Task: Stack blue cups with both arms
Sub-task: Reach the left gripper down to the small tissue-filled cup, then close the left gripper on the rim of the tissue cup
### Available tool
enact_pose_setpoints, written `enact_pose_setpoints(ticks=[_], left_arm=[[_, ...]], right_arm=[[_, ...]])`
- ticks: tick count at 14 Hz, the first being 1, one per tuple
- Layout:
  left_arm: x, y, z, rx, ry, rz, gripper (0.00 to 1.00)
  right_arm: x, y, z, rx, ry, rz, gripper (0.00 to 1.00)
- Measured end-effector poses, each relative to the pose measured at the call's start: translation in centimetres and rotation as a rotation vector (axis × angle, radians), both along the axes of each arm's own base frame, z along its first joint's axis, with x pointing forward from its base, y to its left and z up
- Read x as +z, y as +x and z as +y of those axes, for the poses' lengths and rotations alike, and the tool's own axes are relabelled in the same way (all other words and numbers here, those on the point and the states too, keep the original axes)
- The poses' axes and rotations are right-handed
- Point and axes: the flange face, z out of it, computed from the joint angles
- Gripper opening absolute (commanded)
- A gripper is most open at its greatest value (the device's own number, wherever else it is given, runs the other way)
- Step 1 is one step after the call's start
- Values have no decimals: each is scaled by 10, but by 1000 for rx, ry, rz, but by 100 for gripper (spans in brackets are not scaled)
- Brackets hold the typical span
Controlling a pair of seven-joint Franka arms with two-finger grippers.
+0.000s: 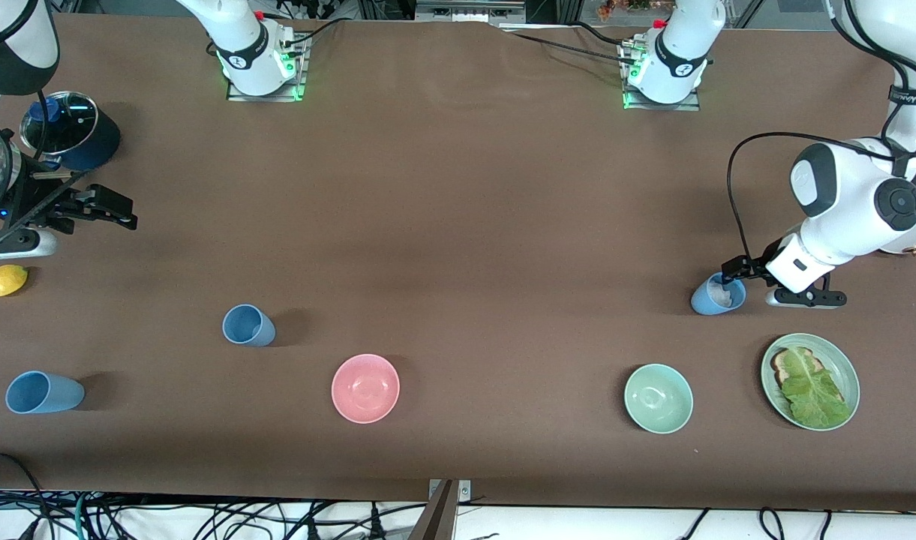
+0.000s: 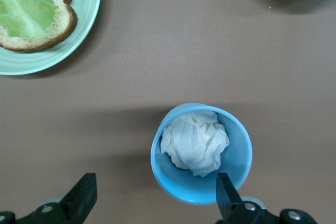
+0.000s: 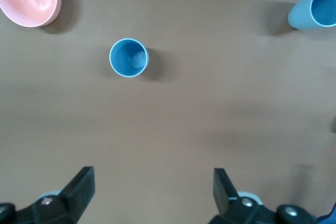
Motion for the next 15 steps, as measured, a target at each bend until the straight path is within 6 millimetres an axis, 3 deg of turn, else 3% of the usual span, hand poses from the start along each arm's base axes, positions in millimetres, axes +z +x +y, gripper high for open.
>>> enact_pose_setpoints(ticks=[9,10,12,14,15], left_arm=[[-28,6,-1,2,-1,-39,99],[-31,6,-1,2,-2,-39,90],[-33,6,-2,1,-3,-37,39],[-33,6,-2,1,-3,-38,0],[-33,6,-1,2,-3,-38,0]], right_arm=[[-6,1,1,10,0,11,100],[-6,1,1,10,0,12,100],[-6,1,2,11,0,13,100],[-6,1,2,12,0,13,100],[-6,1,2,12,0,14,100]])
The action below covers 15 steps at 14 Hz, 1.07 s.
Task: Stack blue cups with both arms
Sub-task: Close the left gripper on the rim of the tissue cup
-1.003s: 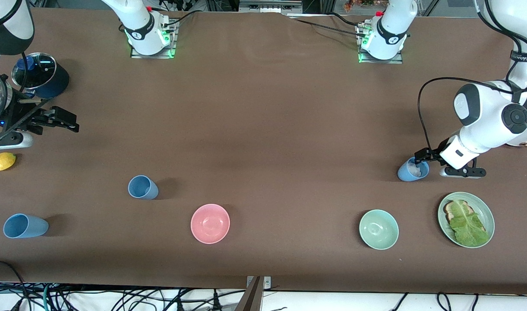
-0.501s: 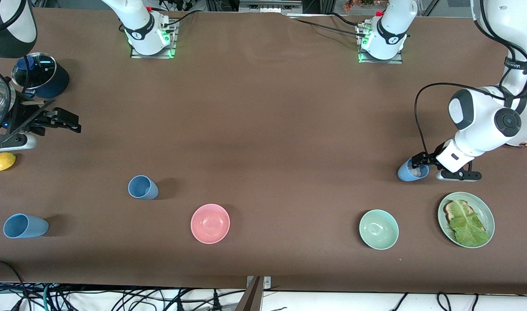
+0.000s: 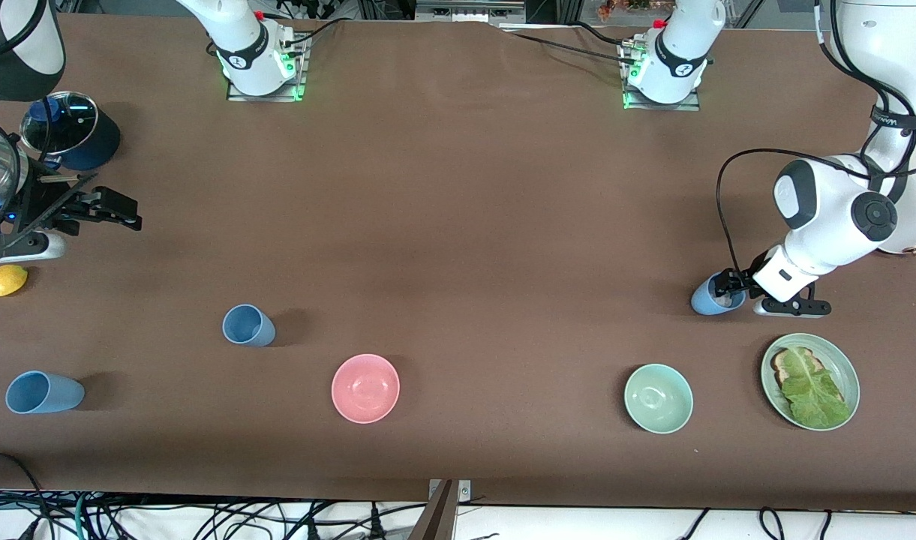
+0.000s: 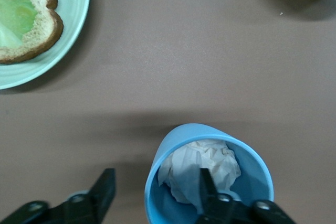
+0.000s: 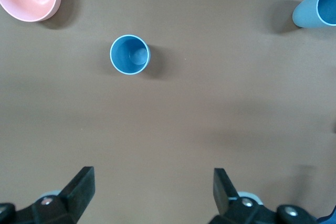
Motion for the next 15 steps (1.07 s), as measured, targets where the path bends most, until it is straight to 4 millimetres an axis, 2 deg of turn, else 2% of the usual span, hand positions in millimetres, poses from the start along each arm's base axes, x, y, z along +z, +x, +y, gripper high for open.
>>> enact_pose_setpoints(ticks=[10,12,13,15], left_arm=[[4,2,0,-6,1,-7,0],[21,6,-1,-13,0,10,0],[37,9,-1,-17,-2,35,0],[83,14,-2,-27,-4,86,0]], right_arm=[[-1,0,4,8,0,4,100],[-5,0,8,13,0,11,100],[-8,0,8,13,0,16,100],[-11,1,8,13,0,20,100]])
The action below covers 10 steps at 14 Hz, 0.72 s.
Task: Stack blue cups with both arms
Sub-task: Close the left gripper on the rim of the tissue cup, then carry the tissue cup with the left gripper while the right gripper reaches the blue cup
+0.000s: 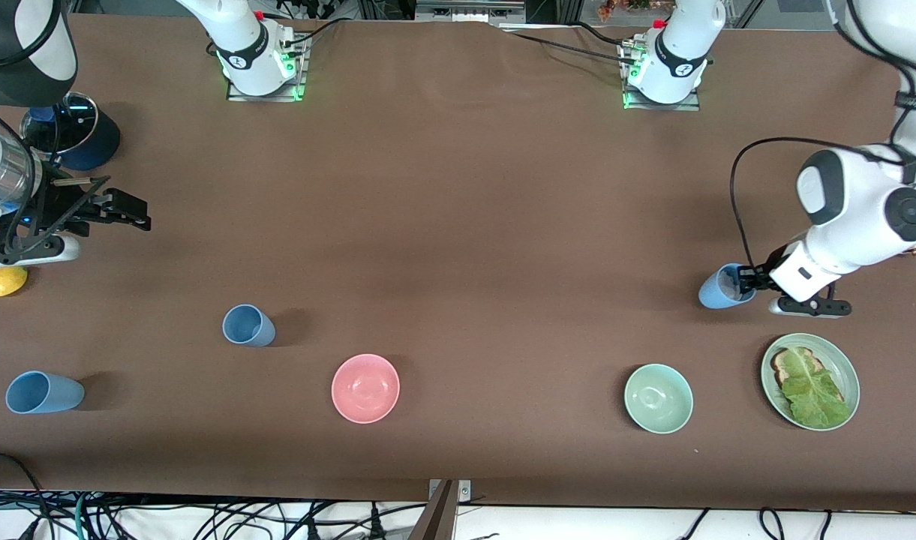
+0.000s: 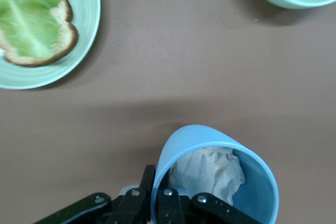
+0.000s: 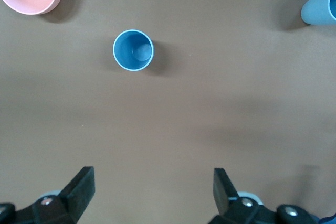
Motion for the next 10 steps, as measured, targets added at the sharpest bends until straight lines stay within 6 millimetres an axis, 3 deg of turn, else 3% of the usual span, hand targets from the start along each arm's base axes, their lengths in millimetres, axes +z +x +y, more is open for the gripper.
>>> enact_pose_setpoints(ticks=[5,7,10], left_arm=[[119,6,-5,-21,-4,86,0],[146,9,-8,-29,-4,92,0],[165,13,-20,-50,-3,80,0]], right_arm=[[-2,1,1,1,0,0,100],[-9,5,1,1,0,-1,100],[-34,17,4,3,1,-13,100]])
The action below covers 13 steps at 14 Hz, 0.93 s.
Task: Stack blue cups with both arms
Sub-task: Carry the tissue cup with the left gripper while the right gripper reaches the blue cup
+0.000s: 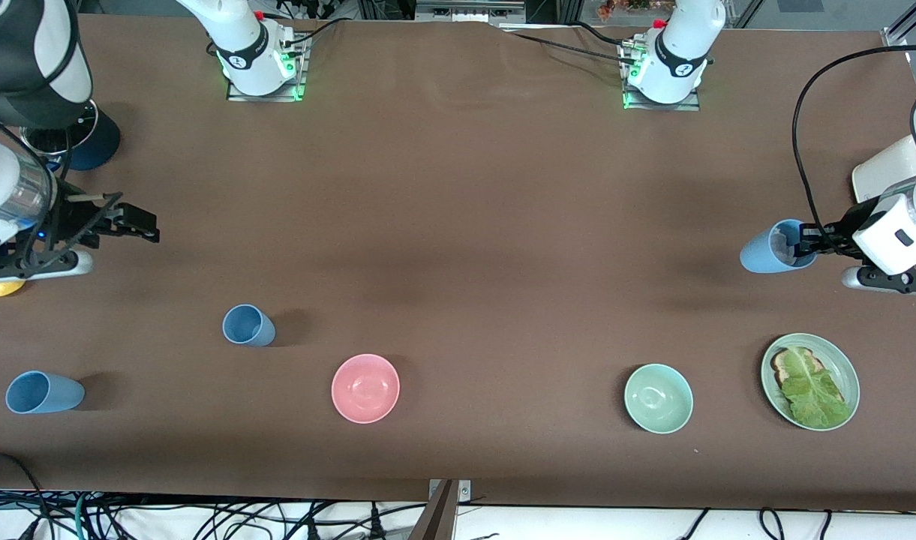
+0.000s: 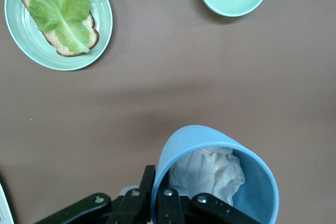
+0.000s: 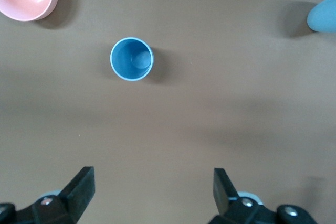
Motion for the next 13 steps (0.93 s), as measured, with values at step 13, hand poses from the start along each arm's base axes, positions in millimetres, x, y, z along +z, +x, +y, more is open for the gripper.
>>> enact_pose_setpoints(ticks=[13], left_arm=[[48,-27,-250,228,3,10,0]], right_arm=[[-107,48,31,41,6,-43,100]])
